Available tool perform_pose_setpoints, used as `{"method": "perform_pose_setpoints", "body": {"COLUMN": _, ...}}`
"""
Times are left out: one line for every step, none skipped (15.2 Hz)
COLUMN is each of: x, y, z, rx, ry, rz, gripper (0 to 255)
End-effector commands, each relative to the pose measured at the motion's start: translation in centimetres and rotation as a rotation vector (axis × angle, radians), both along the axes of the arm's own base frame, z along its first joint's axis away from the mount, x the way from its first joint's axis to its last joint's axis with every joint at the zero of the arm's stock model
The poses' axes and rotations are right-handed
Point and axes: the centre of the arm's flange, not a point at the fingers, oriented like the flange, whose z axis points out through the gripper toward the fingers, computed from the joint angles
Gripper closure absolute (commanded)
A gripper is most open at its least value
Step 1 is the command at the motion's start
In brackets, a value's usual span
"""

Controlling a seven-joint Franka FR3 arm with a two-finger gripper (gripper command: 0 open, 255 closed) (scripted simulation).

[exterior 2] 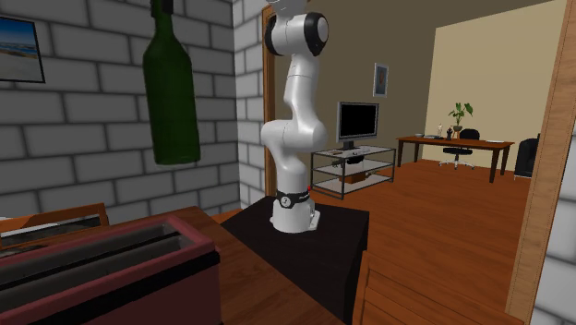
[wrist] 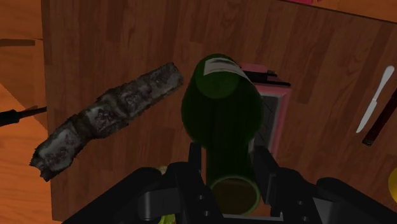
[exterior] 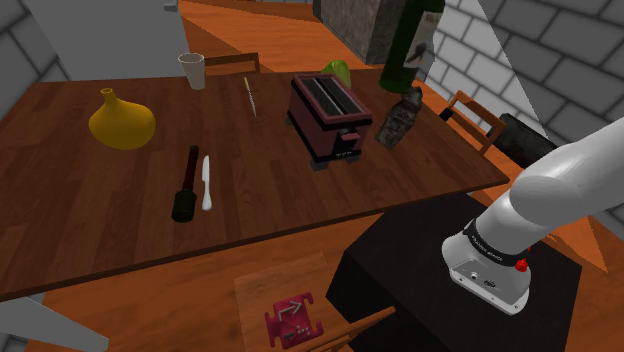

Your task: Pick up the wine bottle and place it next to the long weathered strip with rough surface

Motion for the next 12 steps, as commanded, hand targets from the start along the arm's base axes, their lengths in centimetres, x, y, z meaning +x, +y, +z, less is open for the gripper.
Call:
{"method": "perform_pose_setpoints", "body": {"x": -1.0, "y": -1.7, "z": 1.4, "rx": 0.000, "ry": 0.000, "rz": 0.001, "gripper": 255}}
{"method": "perform_pose_setpoints", "body": {"x": -1.6, "y": -2.7, "z": 2.0, "rx": 0.000, "ry": 0.000, "rz": 0.001, "gripper": 255}}
{"method": "perform_pose_setpoints", "body": {"x": -2.2, "y": -3.7, "z": 2.7, "rx": 0.000, "ry": 0.000, "rz": 0.001, "gripper": 255}}
{"method": "perform_pose_setpoints", "body": {"x": -2.8, "y": -4.7, "z": 3.3, "rx": 0.000, "ry": 0.000, "rz": 0.001, "gripper": 255}}
{"method": "perform_pose_setpoints", "body": {"x": -3.4, "y": -5.7, "z": 3.9, "rx": 0.000, "ry": 0.000, "rz": 0.001, "gripper": 255}}
{"method": "perform_pose_setpoints", "body": {"x": -4.0, "y": -6.7, "z": 4.5, "rx": 0.000, "ry": 0.000, "rz": 0.001, "gripper": 255}}
{"method": "perform_pose_setpoints", "body": {"x": -4.6, "y": -7.7, "z": 5.2, "rx": 0.000, "ry": 0.000, "rz": 0.001, "gripper": 255}}
{"method": "perform_pose_setpoints", "body": {"x": -5.2, "y": -8.7, "z": 5.8, "rx": 0.000, "ry": 0.000, "rz": 0.001, "gripper": 255}}
{"method": "perform_pose_setpoints", "body": {"x": -5.8, "y": -9.7, "z": 6.4, "rx": 0.000, "ry": 0.000, "rz": 0.001, "gripper": 255}}
{"method": "perform_pose_setpoints", "body": {"x": -6.4, "y": -10.7, "z": 7.0, "rx": 0.000, "ry": 0.000, "rz": 0.001, "gripper": 255}}
{"method": "perform_pose_setpoints", "body": {"x": -7.0, "y": -11.7, "z": 7.7, "rx": 0.000, "ry": 0.000, "rz": 0.001, "gripper": 255}}
{"method": "perform_pose_setpoints", "body": {"x": -7.6, "y": -12.7, "z": 8.3, "rx": 0.000, "ry": 0.000, "rz": 0.001, "gripper": 255}}
